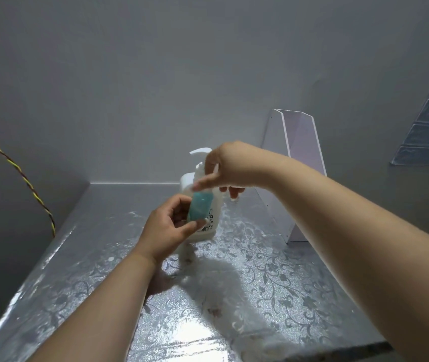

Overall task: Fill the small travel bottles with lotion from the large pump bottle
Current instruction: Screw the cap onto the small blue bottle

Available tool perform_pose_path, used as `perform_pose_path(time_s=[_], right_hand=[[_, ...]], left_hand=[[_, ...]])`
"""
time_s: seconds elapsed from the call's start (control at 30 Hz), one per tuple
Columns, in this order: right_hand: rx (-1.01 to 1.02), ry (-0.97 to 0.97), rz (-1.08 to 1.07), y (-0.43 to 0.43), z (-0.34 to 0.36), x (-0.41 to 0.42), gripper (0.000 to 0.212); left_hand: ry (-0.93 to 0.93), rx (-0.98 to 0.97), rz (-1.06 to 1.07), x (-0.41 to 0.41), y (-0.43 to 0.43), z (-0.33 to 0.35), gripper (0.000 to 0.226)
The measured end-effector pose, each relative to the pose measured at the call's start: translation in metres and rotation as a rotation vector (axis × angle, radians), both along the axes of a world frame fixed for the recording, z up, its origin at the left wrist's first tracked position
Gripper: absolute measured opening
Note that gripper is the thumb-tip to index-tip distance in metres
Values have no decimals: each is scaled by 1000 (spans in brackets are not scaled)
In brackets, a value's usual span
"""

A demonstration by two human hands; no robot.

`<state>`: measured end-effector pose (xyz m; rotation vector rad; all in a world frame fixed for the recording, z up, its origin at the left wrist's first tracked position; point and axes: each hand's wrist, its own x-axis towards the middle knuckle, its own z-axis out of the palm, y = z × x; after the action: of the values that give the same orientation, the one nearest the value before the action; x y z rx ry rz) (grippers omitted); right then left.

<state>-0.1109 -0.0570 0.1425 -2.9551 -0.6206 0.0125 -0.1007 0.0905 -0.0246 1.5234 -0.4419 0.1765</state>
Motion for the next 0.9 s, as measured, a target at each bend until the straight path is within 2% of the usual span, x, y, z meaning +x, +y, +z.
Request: perform_pose_path(time_s=[0.07, 0.13, 0.3, 0.6, 0.83, 0.9], right_hand=[[76, 12, 39, -2, -1, 0, 29], [48, -15, 31, -2, -4, 0, 21], [-16, -83, -53, 0, -12, 3, 43], [219, -48, -46, -5, -21, 1, 28], [196, -58, -84, -11, -22, 1, 33], [194, -26, -121, -17, -24, 5, 33]], left_hand=[[-7, 7, 3, 0, 1, 1, 41], [-7, 9, 9, -2, 0, 2, 37], [-12, 51, 66, -2, -4, 2, 33], [-23, 56, 138, -3, -9, 3, 32], [-79, 151, 247, -2, -21, 0, 32], [-111, 224, 284, -6, -26, 1, 40]])
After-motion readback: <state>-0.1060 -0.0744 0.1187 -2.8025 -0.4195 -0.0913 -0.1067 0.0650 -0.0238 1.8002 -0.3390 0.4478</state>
